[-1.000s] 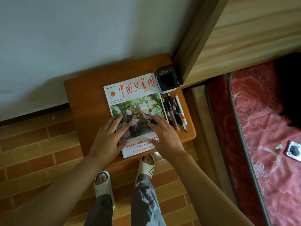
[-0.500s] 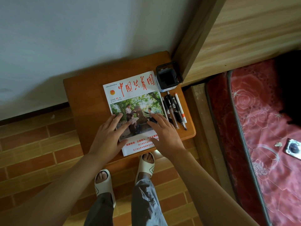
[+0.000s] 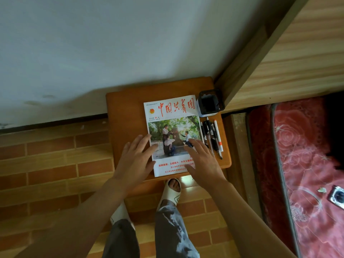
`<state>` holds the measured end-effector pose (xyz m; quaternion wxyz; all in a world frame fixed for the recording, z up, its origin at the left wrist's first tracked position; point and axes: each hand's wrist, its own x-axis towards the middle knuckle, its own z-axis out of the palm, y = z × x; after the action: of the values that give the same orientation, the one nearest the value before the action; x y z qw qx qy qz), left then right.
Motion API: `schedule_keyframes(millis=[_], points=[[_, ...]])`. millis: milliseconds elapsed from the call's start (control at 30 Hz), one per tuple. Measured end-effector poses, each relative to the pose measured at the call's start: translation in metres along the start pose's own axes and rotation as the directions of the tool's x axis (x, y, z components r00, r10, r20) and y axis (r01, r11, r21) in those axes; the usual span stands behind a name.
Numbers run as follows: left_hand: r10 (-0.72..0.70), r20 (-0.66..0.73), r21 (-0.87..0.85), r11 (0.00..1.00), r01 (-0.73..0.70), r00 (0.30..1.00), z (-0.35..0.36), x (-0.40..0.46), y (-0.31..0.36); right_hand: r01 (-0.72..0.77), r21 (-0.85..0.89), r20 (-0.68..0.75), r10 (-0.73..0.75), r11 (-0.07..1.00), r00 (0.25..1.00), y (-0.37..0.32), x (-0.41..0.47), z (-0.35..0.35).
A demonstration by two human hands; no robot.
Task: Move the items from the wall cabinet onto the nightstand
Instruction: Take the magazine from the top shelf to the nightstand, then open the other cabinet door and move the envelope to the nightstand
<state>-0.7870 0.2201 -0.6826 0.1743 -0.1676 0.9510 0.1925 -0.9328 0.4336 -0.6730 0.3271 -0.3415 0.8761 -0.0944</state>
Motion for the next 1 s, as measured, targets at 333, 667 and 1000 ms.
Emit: schedule_keyframes(millis=[333, 667, 1000], points=[[-0.196, -0.075, -0.045, 0.980, 0.193, 0.978, -0.067, -0.082, 0.007, 0.130, -0.051, -0.034, -0.132, 0.990, 0.991, -0.077, -0.027, -0.045], [-0.365, -0.185, -0.127, 0.930, 0.346, 0.912, -0.139, -0.222, -0.020, 0.222, -0.069, -0.013, -0.224, 0.973, 0.975, -0.197, -0.098, -0.061], [-0.538, -0.345, -0.223, 0.843, 0.490, 0.769, -0.197, -0.481, -0.047, 0.393, -0.110, 0.008, -0.395, 0.913, 0.919, -0.361, -0.262, -0.042]])
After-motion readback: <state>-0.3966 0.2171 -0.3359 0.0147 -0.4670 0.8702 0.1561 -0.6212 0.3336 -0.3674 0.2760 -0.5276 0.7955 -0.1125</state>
